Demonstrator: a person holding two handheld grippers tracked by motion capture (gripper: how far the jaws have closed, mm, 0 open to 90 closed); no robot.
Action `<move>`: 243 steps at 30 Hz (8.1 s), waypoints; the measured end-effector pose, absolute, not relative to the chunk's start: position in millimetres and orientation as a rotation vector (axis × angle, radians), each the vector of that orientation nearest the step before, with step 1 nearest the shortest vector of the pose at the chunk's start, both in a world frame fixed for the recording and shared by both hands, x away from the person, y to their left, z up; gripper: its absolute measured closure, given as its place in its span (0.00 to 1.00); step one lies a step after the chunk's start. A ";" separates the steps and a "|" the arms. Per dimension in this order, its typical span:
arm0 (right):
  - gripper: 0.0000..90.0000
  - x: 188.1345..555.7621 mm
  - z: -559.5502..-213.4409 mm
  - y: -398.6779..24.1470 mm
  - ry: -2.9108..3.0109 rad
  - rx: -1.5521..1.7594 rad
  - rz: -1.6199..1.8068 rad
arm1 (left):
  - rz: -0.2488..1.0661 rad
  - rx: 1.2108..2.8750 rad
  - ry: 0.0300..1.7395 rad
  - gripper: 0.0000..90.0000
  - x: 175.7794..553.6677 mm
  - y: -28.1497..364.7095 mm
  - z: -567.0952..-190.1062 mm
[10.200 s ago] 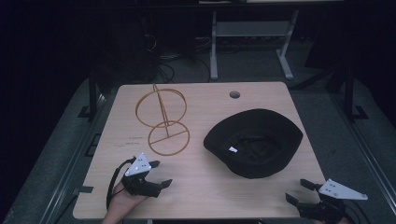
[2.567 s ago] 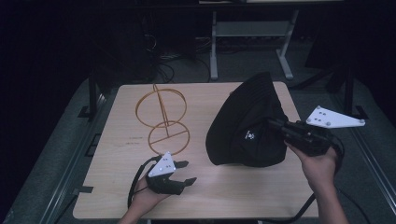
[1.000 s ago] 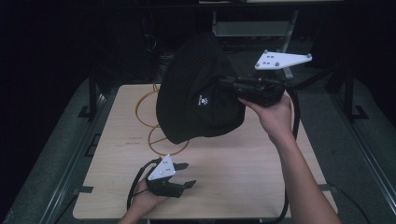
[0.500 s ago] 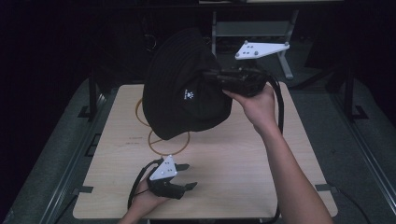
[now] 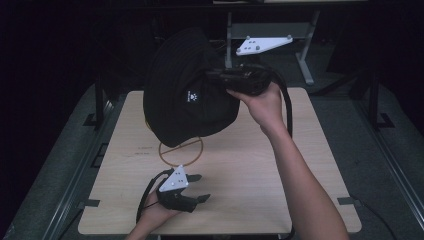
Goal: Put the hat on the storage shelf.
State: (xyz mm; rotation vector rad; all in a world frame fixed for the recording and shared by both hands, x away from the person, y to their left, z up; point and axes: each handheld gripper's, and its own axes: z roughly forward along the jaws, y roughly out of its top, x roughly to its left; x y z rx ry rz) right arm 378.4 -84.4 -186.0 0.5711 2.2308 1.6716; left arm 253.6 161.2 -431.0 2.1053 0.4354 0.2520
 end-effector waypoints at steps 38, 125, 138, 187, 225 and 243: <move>0.96 437.3 -180.8 0.3 2.374 0.567 1.544 | 0.209 2.105 0.412 0.36 252.5 152.4 -433.2; 0.27 394.0 -288.0 -138.6 2.422 0.935 1.573 | 0.194 2.102 0.440 0.31 254.9 148.8 -435.1; 0.23 379.7 -300.5 -147.7 2.438 0.945 1.550 | 0.196 2.112 0.437 0.31 254.8 149.7 -434.7; 0.17 327.6 -353.1 -211.6 2.364 1.094 1.494 | 0.201 2.126 0.462 0.19 253.7 145.9 -437.2; 0.17 279.7 -415.3 -270.4 2.238 1.306 1.496 | 0.199 2.131 0.455 0.19 251.2 143.1 -438.6; 0.17 243.0 -438.4 -281.8 2.190 1.325 1.490 | 0.196 2.115 0.484 0.19 247.7 143.7 -439.1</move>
